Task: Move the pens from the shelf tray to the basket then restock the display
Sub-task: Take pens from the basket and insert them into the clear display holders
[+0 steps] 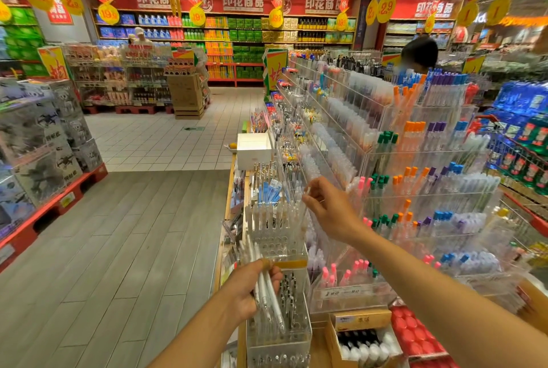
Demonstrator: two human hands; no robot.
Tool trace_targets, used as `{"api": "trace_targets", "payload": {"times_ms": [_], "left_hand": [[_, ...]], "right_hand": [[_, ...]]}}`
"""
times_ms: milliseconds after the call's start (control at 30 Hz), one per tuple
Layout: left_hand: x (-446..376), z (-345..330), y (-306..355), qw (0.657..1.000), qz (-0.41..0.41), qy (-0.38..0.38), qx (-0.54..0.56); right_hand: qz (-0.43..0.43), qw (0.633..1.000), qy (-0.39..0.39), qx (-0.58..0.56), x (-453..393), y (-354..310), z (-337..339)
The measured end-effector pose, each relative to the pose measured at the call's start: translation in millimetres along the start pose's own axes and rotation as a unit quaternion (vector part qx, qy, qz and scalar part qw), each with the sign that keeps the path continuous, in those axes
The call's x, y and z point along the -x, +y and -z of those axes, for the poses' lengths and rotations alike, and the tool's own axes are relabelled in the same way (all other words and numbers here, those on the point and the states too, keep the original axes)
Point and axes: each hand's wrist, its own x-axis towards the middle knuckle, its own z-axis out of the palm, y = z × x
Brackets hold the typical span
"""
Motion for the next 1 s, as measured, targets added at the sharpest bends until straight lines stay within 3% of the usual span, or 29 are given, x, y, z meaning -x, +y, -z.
{"api": "trace_targets", "payload": {"times_ms": [400,633,900,1000], "left_hand": [[7.3,-4.5,2.4,1.0,-0.017,-0.01,-0.021],[6.3,-5.0,3.6,0.998,-0.029,-0.033,-0.037],[6.1,-11.7,4.1,0.998,-0.039,-0.042,-0.031],[7.4,-12.4,5.1,0.997,-0.037,-0.05,-0.038]], "right_hand": [[0.032,0.977,-0.068,0.2,-7.1,20.3,-24.7],[-0.001,0.975,-0.064,0.214,-14.1,17.7,-24.1],[0.033,0.938,-0.143,0.313,-22.8,-0.7,-18.7],[0.023,0.938,-0.121,0.324,-21.0,-3.8,-23.6]]}}
